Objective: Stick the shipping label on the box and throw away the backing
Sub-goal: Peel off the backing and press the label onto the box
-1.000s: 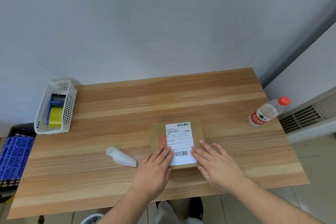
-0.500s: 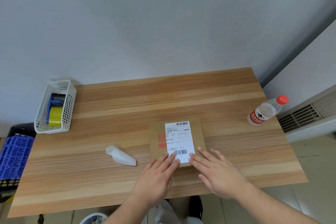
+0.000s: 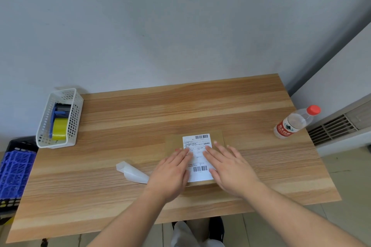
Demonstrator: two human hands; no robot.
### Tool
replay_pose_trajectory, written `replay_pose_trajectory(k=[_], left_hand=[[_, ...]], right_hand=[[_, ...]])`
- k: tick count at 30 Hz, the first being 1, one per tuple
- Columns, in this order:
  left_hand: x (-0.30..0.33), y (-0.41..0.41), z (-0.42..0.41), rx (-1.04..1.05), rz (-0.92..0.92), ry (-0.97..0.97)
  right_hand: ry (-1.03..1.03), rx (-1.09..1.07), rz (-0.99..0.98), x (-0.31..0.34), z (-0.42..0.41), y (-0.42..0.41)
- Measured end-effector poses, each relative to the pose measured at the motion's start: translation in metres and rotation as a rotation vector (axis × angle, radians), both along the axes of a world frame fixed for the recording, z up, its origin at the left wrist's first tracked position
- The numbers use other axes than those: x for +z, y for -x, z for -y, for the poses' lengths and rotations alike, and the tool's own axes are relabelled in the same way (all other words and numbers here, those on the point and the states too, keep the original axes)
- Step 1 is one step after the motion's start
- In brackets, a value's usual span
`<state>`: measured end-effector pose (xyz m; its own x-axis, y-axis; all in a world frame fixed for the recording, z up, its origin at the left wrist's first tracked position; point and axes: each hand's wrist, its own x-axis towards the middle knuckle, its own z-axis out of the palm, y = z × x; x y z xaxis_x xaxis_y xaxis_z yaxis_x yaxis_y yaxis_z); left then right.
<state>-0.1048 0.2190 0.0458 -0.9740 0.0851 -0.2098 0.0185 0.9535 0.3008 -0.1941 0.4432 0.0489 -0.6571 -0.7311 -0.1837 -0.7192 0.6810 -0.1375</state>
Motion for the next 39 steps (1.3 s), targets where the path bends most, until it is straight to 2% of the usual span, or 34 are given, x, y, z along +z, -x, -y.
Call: replay_pose_trajectory(k=[9, 20, 24, 28, 36, 39], left_hand=[[-0.004, 0.040, -0.003, -0.022, 0.103, 0.050], [-0.014, 0.027, 0.016, 0.016, 0.039, 0.144], [-0.011, 0.034, 0.005, 0.007, -0.004, 0.092], [-0.009, 0.046, -0.004, -0.059, 0.063, 0.082], [-0.010, 0.024, 0.012, 0.049, 0.085, 0.123], [-0.004, 0.021, 0.012, 0.081, 0.110, 0.134]], right_hand=[[-0.059, 0.032, 0.052, -0.009, 0.024, 0.030], [-0.078, -0.017, -0.009, -0.009, 0.008, 0.031], [-0.042, -0.021, -0.038, -0.009, 0.021, 0.028], [-0.051, -0.047, 0.009, -0.010, 0.028, 0.032], [-0.073, -0.099, -0.016, -0.010, 0.004, 0.031], [-0.078, -0.109, 0.052, -0.005, 0.002, 0.032]])
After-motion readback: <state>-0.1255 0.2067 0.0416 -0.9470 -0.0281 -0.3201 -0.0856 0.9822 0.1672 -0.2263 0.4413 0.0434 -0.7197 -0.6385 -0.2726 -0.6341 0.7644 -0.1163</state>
